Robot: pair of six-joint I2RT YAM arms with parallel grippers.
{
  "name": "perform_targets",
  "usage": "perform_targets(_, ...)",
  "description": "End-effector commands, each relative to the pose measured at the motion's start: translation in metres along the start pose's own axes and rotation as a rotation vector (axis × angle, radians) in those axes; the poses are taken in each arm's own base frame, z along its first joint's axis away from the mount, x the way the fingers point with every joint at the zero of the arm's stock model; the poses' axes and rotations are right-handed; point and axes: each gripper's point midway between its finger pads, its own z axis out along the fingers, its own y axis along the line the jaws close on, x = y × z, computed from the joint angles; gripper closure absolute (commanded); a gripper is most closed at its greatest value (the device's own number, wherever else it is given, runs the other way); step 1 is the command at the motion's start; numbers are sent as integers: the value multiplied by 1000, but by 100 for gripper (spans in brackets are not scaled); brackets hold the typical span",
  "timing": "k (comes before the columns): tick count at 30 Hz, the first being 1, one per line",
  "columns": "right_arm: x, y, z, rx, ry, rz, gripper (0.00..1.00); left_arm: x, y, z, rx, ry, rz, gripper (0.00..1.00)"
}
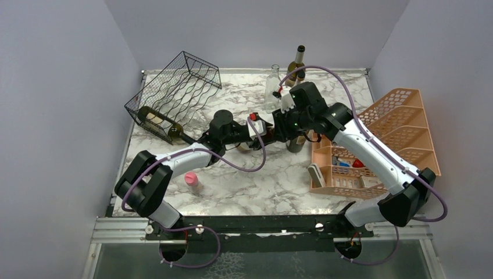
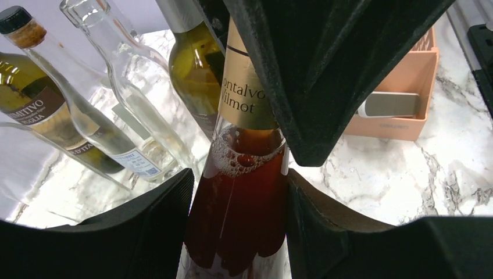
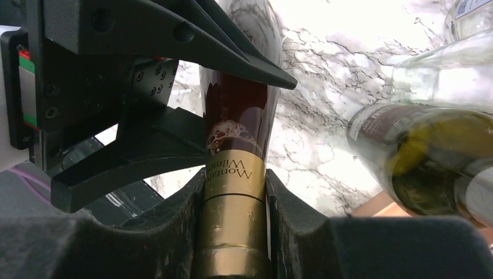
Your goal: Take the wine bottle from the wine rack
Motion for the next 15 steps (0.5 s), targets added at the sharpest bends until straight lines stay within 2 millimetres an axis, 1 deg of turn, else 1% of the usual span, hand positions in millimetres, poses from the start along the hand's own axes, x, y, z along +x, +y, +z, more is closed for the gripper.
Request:
perform_targets(1,-43,23,-33,-65,-204,17,92,-10,11,4,-25,-20,1,55)
perform_targets(4,-49,14,-30,-20,-258,49,69,-12,9,5,-11,-27,5,66)
perform_targets(5,-50,12,-29,-6,-270,61,60,-12,9,5,-10,-27,5,72)
perform_targets(6,-52,10,-29,4,-283,73,52,-12,9,5,-10,-26,2,77)
perform_targets(7,-55,8,-29,16,-297,87,45,-14,9,5,-8,-26,2,83)
perform_targets(8,-57,6,-29,25,-311,99,41,-14,9,5,-3,-23,0,87)
perform_targets(12,-65,-1,-36,63,-395,151,33,-19,7,7,22,-31,-16,88)
perform_targets(15,-67,-2,-41,63,-459,192,32,-23,8,7,22,-38,-20,88)
